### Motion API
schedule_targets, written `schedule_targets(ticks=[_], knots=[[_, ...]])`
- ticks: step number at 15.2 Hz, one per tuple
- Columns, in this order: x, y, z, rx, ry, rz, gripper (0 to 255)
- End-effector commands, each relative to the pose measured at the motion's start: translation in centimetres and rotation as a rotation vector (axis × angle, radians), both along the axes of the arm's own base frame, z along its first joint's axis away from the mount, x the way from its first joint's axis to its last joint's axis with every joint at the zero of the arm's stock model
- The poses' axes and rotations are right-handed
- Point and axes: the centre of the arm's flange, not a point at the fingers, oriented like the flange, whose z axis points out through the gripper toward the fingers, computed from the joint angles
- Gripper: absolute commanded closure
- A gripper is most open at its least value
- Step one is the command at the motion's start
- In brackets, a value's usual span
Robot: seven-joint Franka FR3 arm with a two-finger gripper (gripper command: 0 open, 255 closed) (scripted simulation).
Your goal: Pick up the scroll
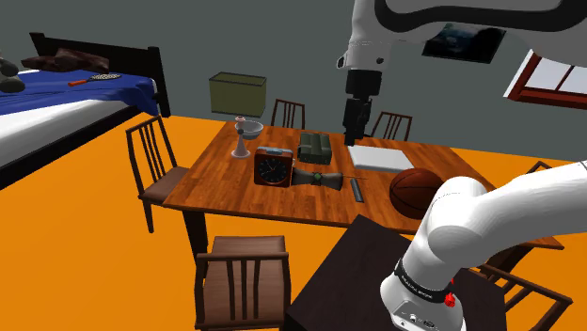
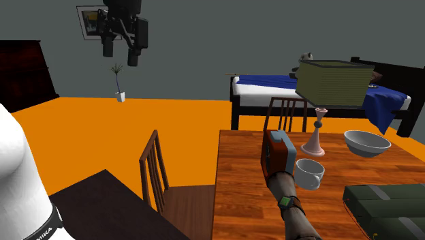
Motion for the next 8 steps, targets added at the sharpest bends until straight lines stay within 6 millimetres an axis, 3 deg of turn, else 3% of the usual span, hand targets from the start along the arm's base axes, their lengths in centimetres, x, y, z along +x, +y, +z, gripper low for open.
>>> schedule_targets(ticks=[1, 8], knots=[[0.0, 0.0, 0.0, 0.0, 0.0, 0.0, 0], [1.3, -5.7, -6.5, -0.025, -0.03, 0.069, 0]])
